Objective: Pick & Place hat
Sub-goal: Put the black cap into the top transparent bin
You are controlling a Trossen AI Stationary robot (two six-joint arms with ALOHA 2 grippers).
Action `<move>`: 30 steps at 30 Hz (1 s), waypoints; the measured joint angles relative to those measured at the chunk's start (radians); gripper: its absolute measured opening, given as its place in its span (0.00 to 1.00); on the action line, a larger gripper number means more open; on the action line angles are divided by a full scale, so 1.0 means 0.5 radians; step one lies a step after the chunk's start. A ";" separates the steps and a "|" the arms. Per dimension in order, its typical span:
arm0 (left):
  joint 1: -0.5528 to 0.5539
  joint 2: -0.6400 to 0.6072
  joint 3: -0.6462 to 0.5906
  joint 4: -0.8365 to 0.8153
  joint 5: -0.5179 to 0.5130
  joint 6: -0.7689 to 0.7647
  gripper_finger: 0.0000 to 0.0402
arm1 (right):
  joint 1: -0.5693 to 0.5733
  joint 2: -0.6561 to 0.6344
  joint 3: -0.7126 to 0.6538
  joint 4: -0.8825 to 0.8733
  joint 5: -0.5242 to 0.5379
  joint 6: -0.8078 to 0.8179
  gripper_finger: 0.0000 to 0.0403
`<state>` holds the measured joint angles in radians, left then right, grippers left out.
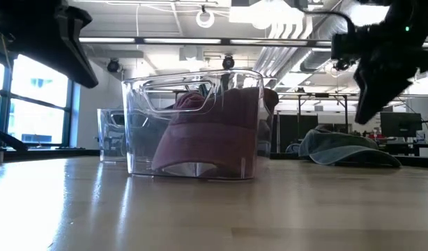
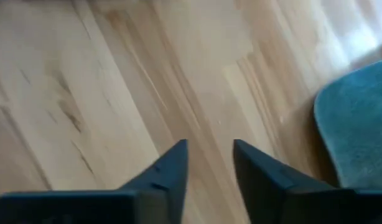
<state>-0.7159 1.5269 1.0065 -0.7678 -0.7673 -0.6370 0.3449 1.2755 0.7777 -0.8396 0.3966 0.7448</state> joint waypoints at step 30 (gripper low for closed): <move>0.005 -0.036 -0.044 -0.191 -0.114 -0.203 0.01 | -0.527 0.353 -0.306 0.236 0.569 -0.950 0.58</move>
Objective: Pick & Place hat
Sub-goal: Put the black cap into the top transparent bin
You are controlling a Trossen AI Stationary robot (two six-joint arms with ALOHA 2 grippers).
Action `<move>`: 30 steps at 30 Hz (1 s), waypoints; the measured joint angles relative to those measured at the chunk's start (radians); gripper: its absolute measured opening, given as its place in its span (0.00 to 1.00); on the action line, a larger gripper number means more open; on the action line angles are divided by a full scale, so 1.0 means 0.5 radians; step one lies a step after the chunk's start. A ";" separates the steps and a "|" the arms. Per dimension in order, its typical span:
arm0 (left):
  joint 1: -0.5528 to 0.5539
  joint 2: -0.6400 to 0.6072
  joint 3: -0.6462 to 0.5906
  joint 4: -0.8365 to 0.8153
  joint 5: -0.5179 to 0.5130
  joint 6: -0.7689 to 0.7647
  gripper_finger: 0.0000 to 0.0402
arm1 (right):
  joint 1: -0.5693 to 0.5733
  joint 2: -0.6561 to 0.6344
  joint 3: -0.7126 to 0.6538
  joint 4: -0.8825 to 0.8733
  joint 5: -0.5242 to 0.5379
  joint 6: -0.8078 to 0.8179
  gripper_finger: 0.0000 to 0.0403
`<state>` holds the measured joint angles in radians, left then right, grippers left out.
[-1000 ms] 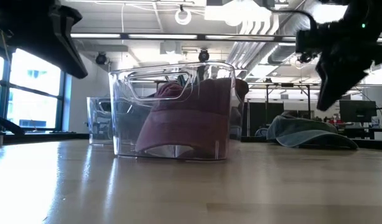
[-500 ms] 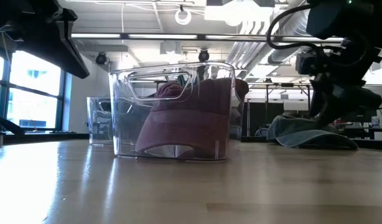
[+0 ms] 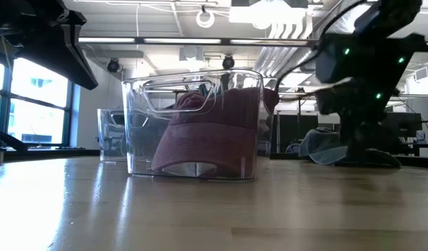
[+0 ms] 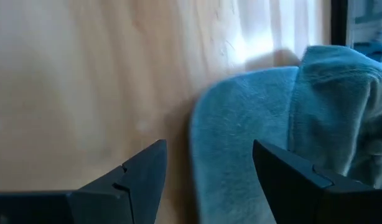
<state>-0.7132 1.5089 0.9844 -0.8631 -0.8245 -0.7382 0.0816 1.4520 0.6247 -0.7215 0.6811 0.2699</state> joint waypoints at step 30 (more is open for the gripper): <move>0.000 0.000 0.001 0.001 0.004 0.019 0.01 | 0.090 0.394 0.256 -0.853 0.704 0.967 0.04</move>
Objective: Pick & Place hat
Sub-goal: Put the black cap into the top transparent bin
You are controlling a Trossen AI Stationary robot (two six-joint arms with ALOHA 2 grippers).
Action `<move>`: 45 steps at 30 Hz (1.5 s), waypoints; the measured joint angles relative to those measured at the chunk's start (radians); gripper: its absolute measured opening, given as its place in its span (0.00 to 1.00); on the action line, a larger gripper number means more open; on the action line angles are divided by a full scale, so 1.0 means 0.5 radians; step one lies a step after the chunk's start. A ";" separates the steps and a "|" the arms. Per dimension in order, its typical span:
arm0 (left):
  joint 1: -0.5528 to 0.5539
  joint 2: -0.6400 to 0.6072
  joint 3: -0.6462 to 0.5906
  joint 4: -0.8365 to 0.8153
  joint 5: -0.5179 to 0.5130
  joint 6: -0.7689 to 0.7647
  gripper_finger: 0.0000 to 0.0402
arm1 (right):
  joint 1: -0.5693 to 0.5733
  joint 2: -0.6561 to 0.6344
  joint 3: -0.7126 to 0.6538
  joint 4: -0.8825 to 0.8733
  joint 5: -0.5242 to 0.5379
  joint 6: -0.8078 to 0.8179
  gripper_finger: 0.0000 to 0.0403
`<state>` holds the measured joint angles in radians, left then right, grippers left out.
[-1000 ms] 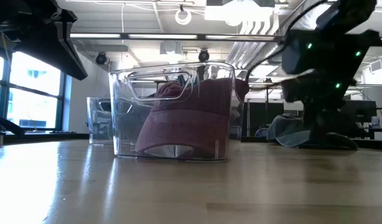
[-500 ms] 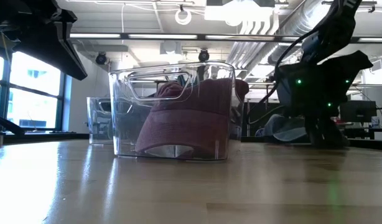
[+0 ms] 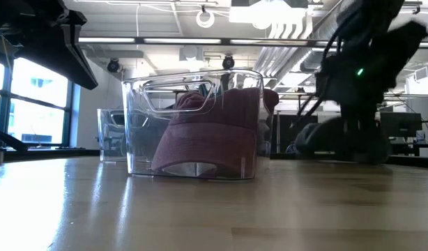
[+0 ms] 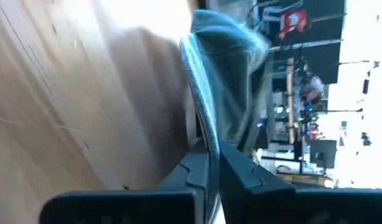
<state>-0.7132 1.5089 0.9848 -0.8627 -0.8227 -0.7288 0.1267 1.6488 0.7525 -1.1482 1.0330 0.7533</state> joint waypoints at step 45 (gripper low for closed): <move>-0.706 0.000 0.716 -0.452 -0.644 0.185 0.01 | 1.353 -0.555 0.339 3.169 -0.066 -2.177 0.02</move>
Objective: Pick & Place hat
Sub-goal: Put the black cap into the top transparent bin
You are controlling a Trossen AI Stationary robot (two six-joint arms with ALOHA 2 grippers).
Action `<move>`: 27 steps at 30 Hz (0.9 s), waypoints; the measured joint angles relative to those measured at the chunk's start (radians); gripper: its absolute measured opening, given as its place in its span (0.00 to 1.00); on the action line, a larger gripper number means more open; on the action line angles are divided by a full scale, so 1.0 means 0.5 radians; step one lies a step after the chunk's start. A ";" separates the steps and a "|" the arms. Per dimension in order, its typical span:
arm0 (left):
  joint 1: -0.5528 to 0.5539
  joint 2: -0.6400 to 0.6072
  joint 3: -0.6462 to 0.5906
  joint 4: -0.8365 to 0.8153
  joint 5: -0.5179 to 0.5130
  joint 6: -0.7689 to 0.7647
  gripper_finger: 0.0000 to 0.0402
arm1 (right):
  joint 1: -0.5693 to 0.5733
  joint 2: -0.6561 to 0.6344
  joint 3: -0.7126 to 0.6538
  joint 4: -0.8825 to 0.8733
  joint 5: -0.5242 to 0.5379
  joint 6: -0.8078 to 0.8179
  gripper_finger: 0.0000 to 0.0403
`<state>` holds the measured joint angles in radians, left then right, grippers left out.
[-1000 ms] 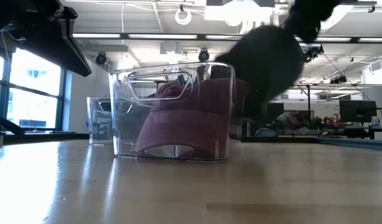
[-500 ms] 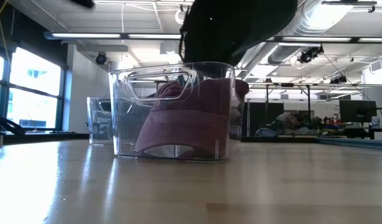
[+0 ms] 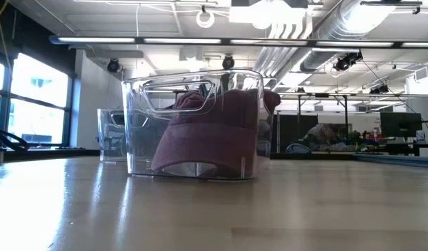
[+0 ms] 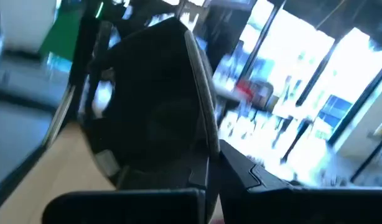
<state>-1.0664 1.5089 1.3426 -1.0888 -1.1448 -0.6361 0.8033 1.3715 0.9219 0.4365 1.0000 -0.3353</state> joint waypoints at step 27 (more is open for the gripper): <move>-0.048 0.054 -0.099 0.893 -0.330 0.814 0.01 | -0.443 -0.004 -0.499 1.154 -1.146 0.042 0.02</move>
<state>-1.0906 1.5361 1.2929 -0.6422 -1.3101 -0.2293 0.5819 1.3693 0.6724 1.0132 0.4269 -0.3145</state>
